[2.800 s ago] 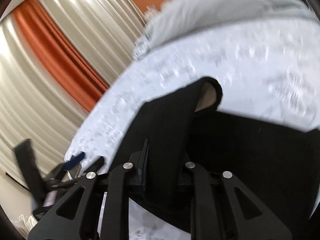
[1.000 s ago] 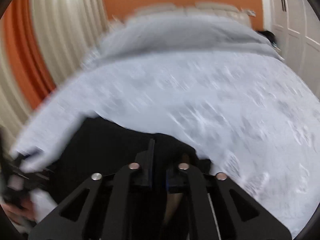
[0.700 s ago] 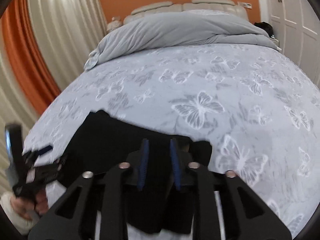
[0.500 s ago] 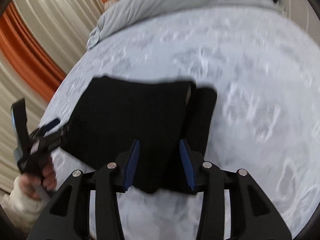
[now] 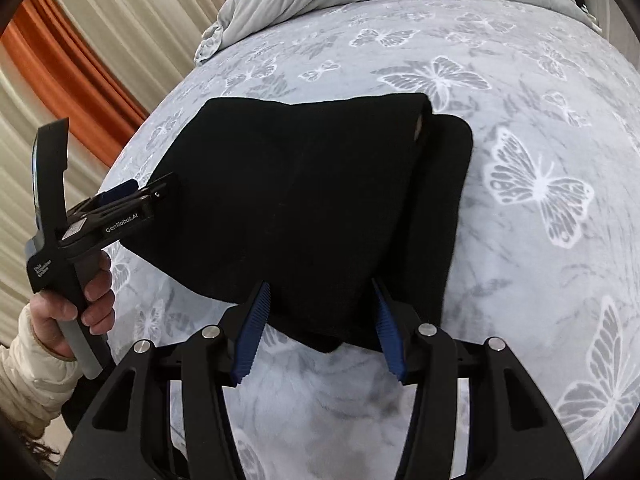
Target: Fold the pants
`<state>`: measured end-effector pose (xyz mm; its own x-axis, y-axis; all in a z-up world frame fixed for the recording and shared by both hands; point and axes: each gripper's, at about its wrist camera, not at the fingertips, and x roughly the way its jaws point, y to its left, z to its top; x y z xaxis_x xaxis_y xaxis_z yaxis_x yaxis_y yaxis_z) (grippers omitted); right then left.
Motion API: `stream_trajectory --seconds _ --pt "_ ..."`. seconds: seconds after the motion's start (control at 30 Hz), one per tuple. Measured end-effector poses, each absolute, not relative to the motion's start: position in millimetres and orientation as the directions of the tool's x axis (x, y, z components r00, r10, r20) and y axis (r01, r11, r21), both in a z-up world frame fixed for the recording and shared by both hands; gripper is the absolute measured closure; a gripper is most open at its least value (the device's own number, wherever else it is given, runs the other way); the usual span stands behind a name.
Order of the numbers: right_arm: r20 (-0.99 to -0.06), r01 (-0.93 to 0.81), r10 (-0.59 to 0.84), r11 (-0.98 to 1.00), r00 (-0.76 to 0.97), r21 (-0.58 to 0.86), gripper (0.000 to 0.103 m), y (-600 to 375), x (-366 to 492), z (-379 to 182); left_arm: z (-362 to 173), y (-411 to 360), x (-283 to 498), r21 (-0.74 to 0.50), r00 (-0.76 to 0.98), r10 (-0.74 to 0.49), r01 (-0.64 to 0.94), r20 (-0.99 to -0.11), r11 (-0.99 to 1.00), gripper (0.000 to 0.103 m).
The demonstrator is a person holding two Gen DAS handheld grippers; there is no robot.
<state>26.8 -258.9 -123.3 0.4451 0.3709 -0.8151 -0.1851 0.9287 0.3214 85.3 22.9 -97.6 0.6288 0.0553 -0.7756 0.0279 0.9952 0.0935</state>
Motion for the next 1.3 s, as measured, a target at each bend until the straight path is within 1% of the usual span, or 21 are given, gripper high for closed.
stream_trajectory --seconds 0.17,0.23,0.3,0.33,0.4,0.43,0.5,0.6,0.67,0.73,0.83,0.87,0.9,0.93,0.97,1.07,1.1,1.13,1.17,1.27,1.3 --pt "-0.818 -0.211 0.344 0.938 0.461 0.275 0.085 -253 30 -122 -98 22 84 0.091 0.628 0.050 0.033 -0.777 0.995 0.017" --pt "-0.775 -0.223 0.313 0.948 0.549 0.225 0.088 -252 24 -98 -97 23 84 0.088 0.632 0.048 0.033 -0.774 0.996 0.017" --pt "-0.726 -0.247 0.283 0.956 0.627 0.159 0.088 -251 15 -73 -95 24 82 0.081 0.637 0.042 0.033 -0.770 0.996 0.017" --pt "-0.733 -0.252 0.258 0.960 0.630 0.121 0.087 -252 15 -73 -95 24 81 0.079 0.639 0.038 0.037 -0.768 0.996 0.017" --pt "-0.829 -0.229 0.185 0.971 0.528 0.071 0.081 -261 28 -105 -98 23 80 0.096 0.642 0.044 0.046 -0.766 0.994 0.017" --pt "-0.855 -0.183 0.185 0.977 0.485 0.107 0.080 -272 33 -122 -103 22 80 0.109 0.634 0.052 0.051 -0.772 0.993 0.015" --pt "-0.823 -0.142 0.253 0.967 0.508 0.210 0.080 -285 31 -113 -110 21 81 0.109 0.613 0.044 0.069 -0.789 0.992 0.015" --pt "-0.729 -0.137 0.245 0.969 0.639 0.205 0.074 -290 19 -74 -99 25 74 0.104 0.643 0.037 0.067 -0.765 0.992 0.016" --pt "-0.700 -0.100 0.231 0.969 0.675 0.224 0.073 -294 27 -65 -88 30 72 0.066 0.658 0.005 0.069 -0.753 0.995 0.016" --pt "-0.702 -0.063 0.266 0.952 0.661 0.300 0.071 -302 47 -70 -83 33 74 0.044 0.659 -0.012 0.068 -0.752 0.997 0.016" --pt "-0.766 0.001 0.306 0.928 0.566 0.372 0.051 -303 86 -103 -94 37 87 0.043 0.608 0.009 0.041 -0.794 0.998 0.016" --pt "-0.783 0.007 0.312 0.927 0.538 0.375 0.058 -302 98 -114 -96 39 89 0.035 0.597 0.009 0.033 -0.802 0.999 0.016" --pt "-0.790 -0.007 0.314 0.931 0.527 0.365 0.069 -297 110 -122 -98 42 90 0.019 0.591 0.000 0.026 -0.807 0.999 0.016" --pt "-0.791 -0.002 0.301 0.935 0.533 0.354 0.086 -294 114 -122 -97 44 90 0.009 0.592 -0.007 0.025 -0.806 1.000 0.016" --pt "-0.764 -0.011 0.314 0.928 0.564 0.373 0.090 -289 116 -110 -93 48 89 0.002 0.604 -0.013 0.024 -0.797 1.000 0.016" --pt "-0.691 -0.117 0.349 0.926 0.633 0.359 0.091 -275 111 -78 -87 57 89 -0.007 0.622 -0.027 0.034 -0.783 0.999 0.016" --pt "-0.699 -0.129 0.334 0.935 0.632 0.330 0.086 -274 112 -75 -87 62 90 -0.011 0.614 -0.029 0.034 -0.789 0.999 0.016" --pt "-0.713 -0.090 0.291 0.948 0.638 0.307 0.074 -284 112 -78 -89 65 92 -0.015 0.606 -0.031 0.031 -0.795 0.999 0.016" --pt "-0.718 -0.056 0.263 0.953 0.645 0.299 0.072 -291 111 -81 -93 69 93 -0.021 0.589 -0.033 0.026 -0.807 0.999 0.016" --pt "-0.759 0.044 0.230 0.946 0.609 0.322 0.072 -322 104 -94 -100 78 94 -0.049 0.555 -0.051 0.019 -0.830 0.999 0.015" --pt "-0.775 0.058 0.201 0.954 0.600 0.293 0.072 -328 99 -98 -100 78 93 -0.047 0.555 -0.050 0.020 -0.830 0.999 0.015"
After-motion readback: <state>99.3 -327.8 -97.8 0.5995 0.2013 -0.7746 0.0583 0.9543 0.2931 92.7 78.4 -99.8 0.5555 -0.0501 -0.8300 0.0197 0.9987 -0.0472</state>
